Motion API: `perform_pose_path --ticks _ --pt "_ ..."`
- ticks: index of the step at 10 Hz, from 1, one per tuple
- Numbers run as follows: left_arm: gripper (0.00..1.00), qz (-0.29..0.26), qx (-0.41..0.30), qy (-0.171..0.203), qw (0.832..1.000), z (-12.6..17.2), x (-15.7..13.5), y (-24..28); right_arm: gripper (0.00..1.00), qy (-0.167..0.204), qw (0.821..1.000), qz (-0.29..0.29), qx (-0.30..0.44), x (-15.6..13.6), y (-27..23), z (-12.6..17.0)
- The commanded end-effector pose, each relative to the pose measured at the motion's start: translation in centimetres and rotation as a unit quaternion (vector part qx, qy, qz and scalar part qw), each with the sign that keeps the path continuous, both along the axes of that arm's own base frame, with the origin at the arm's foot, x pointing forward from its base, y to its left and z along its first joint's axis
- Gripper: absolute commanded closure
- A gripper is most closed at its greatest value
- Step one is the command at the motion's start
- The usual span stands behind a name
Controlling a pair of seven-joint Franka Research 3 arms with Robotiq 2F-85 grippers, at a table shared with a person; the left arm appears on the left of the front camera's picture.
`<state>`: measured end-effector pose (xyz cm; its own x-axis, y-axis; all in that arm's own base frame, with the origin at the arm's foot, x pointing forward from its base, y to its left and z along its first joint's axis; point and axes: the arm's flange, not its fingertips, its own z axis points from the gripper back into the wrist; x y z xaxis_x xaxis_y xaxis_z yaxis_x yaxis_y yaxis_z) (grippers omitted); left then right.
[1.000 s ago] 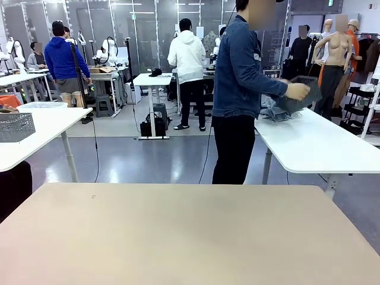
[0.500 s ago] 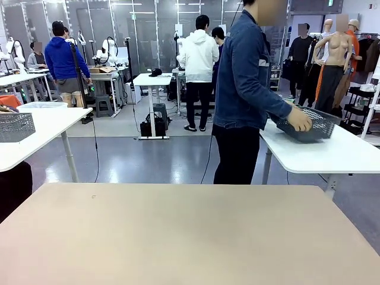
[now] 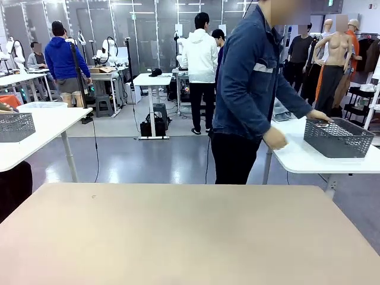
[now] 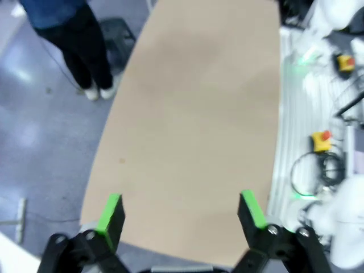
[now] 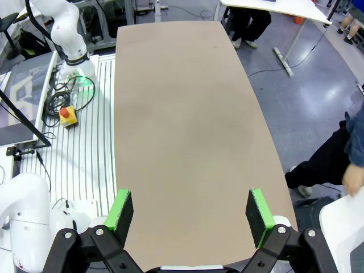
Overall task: Fold the towels and place them in the basket.
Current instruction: When a person lays out a Towel with hook on the table, fold it in half twice.
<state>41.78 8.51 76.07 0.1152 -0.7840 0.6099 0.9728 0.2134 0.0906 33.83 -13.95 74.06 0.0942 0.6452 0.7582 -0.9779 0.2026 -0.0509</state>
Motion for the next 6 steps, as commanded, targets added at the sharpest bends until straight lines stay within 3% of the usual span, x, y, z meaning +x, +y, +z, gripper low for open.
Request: perform_pose_path --ticks 1,6 --pt "0.0 -0.035 -0.027 0.006 0.999 0.61 0.22 0.66 0.0 -0.001 1.0 0.0 0.001 -0.09 -0.01 0.0" --pt "0.0 -0.064 -0.047 0.006 0.997 0.56 0.51 1.2 0.0 -0.001 1.0 0.0 0.001 -0.09 -0.01 0.0"
